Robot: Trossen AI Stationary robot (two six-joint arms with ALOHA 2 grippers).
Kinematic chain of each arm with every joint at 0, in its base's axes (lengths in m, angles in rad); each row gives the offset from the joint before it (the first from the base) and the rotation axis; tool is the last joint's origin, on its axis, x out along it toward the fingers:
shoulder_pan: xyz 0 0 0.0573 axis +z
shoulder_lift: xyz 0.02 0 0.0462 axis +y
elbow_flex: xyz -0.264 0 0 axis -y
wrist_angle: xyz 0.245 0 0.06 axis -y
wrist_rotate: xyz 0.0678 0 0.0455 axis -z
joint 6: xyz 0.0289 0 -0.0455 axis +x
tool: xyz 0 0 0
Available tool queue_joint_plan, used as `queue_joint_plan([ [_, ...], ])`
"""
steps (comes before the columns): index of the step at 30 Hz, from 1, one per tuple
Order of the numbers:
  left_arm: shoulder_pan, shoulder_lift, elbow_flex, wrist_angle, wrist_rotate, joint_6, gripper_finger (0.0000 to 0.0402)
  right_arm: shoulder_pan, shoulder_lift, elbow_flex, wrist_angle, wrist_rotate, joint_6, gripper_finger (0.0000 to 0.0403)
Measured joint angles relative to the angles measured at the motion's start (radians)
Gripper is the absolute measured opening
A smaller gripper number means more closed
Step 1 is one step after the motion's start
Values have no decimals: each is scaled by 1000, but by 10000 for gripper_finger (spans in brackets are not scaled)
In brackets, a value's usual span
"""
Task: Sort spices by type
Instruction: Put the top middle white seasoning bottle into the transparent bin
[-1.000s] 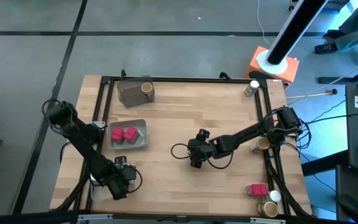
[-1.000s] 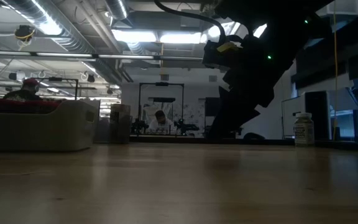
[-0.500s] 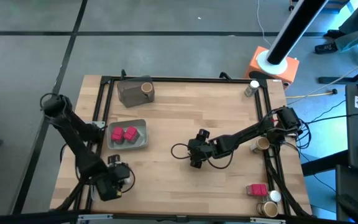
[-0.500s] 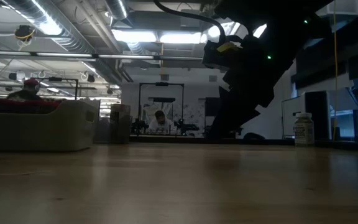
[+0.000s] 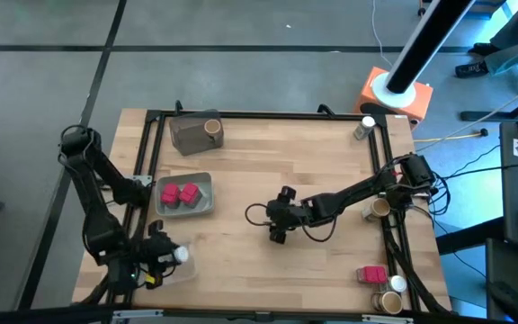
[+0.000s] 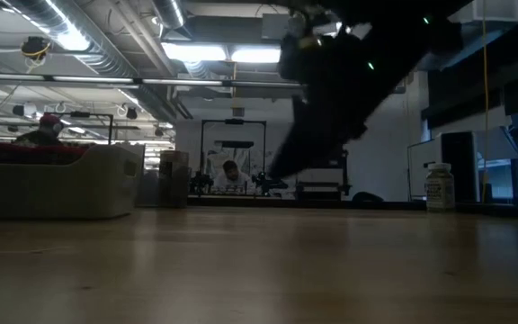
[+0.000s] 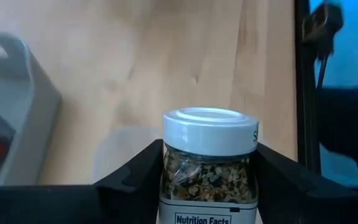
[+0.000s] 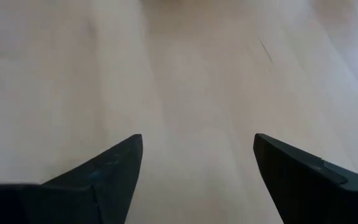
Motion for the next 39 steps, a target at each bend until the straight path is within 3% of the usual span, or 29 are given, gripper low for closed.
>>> queue_joint_plan([
  [8,-26,0,0,4,-243,9,181,0,-1,61,99,-57,-105,308],
  [14,2,0,0,25,-536,23,181,0,-1,83,95,-57,-154,308],
  [17,40,8,0,44,-617,52,181,0,-1,83,93,-57,-156,308],
  [24,174,68,0,81,-599,110,182,1,-1,83,79,-57,-156,308],
  [28,236,88,-1,90,-531,127,182,1,-1,83,52,-57,-154,308],
  [31,283,90,-21,144,-424,159,182,9,-1,83,19,-59,-132,308],
  [34,332,91,-99,394,-307,307,182,21,-1,83,-19,-73,-124,308],
  [39,453,91,-270,1023,-90,724,182,48,-1,83,-66,-44,-105,308],
])
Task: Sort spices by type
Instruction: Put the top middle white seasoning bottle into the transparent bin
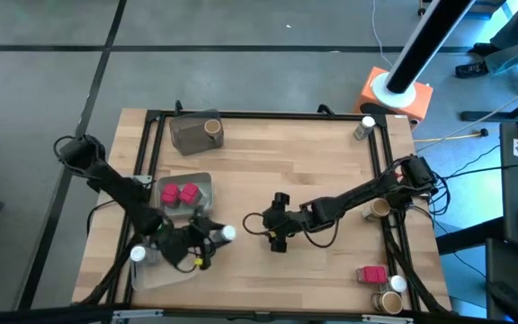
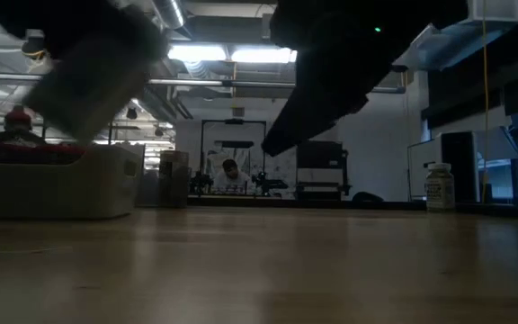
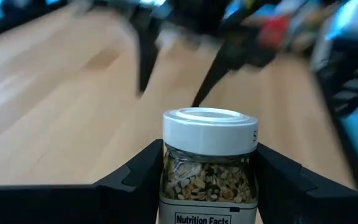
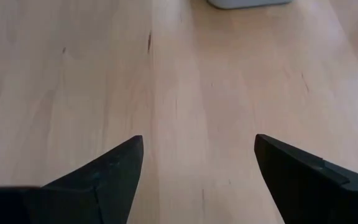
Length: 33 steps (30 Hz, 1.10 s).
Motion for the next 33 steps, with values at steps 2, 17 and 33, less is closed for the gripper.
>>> queue_joint_plan([
  [2,48,0,-64,232,69,137,182,9,0,0,-26,15,12,308],
  [17,253,283,-182,902,300,447,182,56,0,-118,-17,142,158,308],
  [33,314,455,-143,927,315,403,188,57,0,-142,-2,181,188,308],
])
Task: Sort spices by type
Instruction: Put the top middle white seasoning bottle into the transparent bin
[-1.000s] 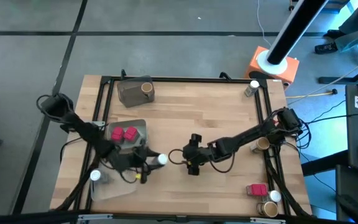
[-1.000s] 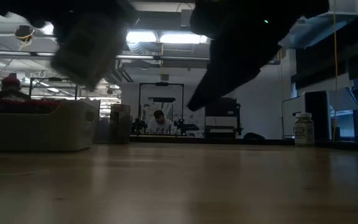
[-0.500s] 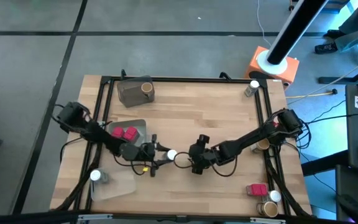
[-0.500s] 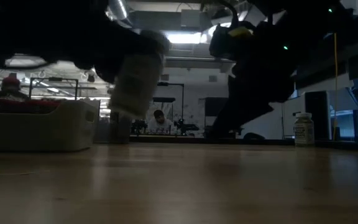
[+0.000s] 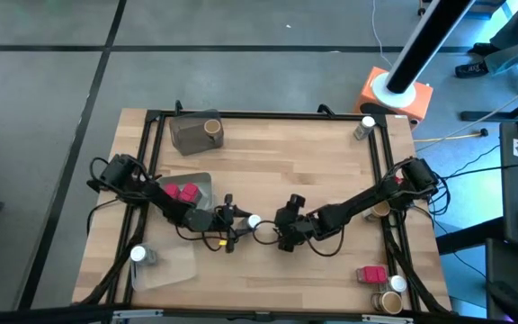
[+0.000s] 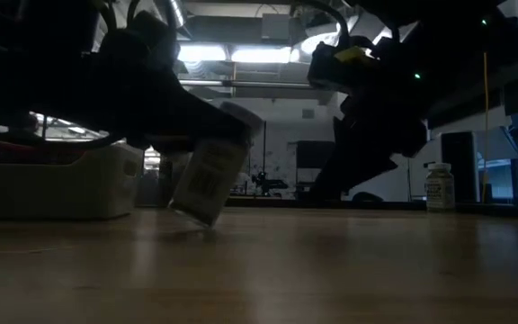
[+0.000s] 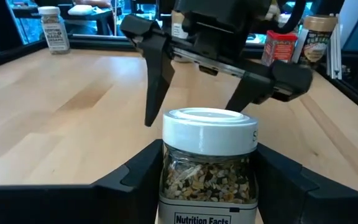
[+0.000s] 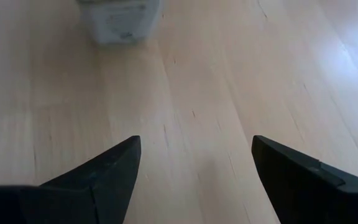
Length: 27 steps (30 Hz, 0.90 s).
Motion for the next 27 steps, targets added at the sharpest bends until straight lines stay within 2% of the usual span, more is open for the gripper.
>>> queue_joint_plan([
  [9,-11,1,0,73,-1,7,188,0,0,-3,197,-68,-82,308],
  [13,-37,1,0,117,0,27,186,1,0,-54,311,-84,-102,308],
  [21,-67,1,0,187,0,47,189,0,0,-184,780,-142,-167,308],
  [27,-65,1,0,218,-1,52,186,0,0,-187,856,-218,-213,308],
])
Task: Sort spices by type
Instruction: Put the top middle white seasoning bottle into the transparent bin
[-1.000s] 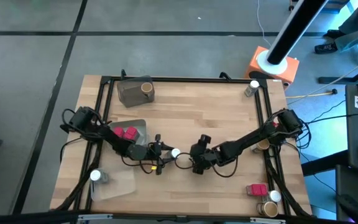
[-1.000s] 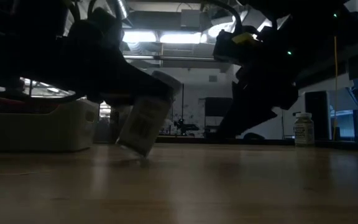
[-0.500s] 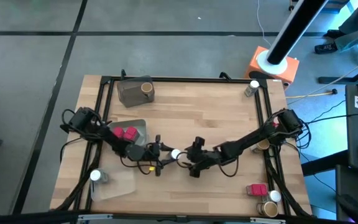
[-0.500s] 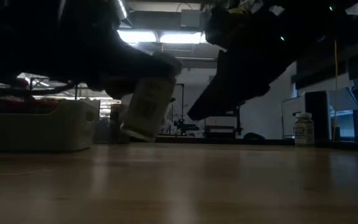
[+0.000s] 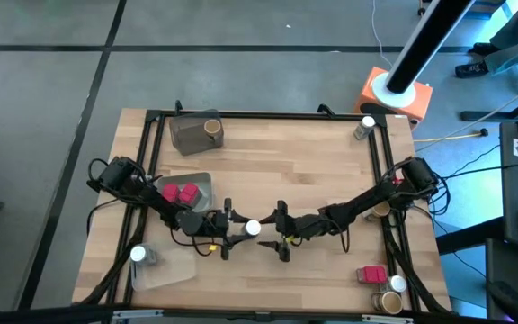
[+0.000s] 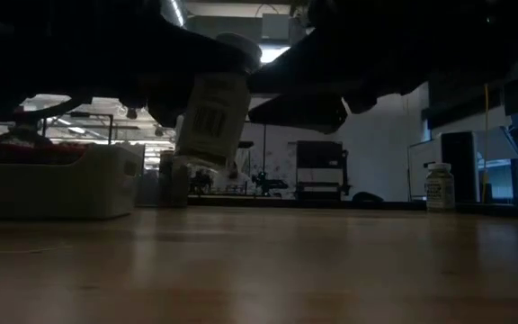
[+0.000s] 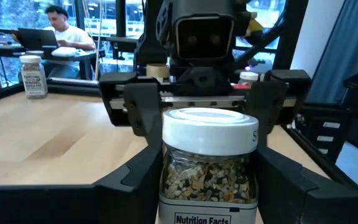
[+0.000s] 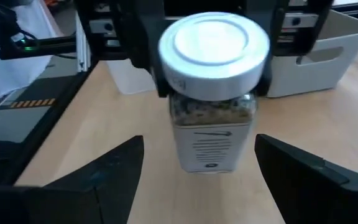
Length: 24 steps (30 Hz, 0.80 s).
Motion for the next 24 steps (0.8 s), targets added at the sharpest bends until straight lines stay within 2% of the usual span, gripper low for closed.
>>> queue_joint_plan([
  [6,-1,-1,17,17,13,11,190,0,0,1,18,50,1,308],
  [17,-7,-1,69,9,24,61,192,0,83,90,69,33,-69,304],
  [20,-9,-1,69,12,26,61,192,0,83,92,66,32,-76,280],
  [24,-9,-1,69,13,25,62,193,0,83,92,55,24,-78,215],
])
